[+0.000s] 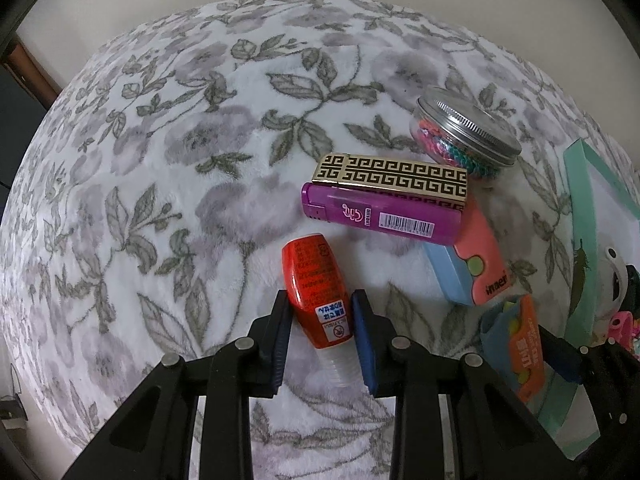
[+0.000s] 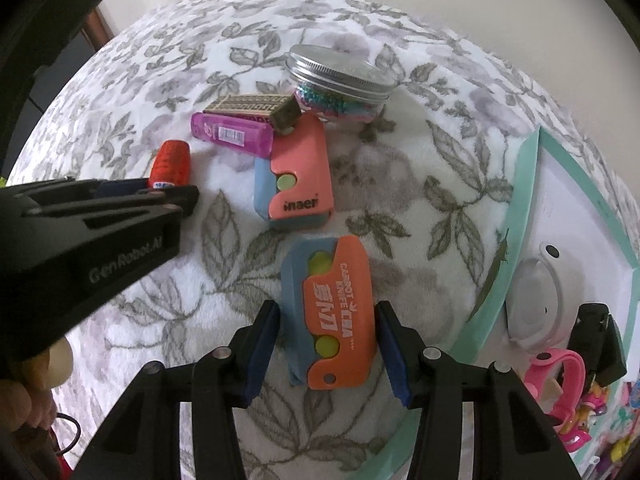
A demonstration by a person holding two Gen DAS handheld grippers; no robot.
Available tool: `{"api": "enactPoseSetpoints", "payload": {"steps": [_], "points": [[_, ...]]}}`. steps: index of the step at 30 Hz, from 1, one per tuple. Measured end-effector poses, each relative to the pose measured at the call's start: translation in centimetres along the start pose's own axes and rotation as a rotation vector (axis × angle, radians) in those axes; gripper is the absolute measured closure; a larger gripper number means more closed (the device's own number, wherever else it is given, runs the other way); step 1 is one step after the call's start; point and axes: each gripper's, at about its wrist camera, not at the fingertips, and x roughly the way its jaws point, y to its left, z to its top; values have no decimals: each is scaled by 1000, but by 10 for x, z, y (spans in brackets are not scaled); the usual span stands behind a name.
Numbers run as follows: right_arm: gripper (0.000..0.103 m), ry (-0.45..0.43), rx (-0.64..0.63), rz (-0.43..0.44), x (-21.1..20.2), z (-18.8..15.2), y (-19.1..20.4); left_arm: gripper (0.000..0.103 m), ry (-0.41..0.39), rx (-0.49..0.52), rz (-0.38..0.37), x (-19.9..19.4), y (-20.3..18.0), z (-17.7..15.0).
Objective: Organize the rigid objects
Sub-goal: 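Carry the red bottle and orange box toward the tray with both grippers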
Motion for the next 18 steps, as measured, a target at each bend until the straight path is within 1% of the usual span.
{"api": "enactPoseSetpoints", "payload": {"steps": [2,3,6,9,11,15,18], "points": [[52,-5,5,0,0,-2,1,72,-1,-8,-4,-1,0,-1],[57,-6,7,-3,0,-2,2,72,1,-11,-8,-2,1,2],[57,-12,-1,-5,-1,-1,2,73,13,-45,-34,-2,9,4],[57,-16,19,19,-4,-1,-2,74,30,-115,-128,-1,21,5],[57,-23,63,63,-7,0,-11,74,43,-167,-197,-2,30,5],[57,-42,103,130,-15,0,-25,74,52,-210,-265,-4,39,4],[57,-55,135,185,-18,0,-36,74,36,-219,-305,-14,42,7]]}}
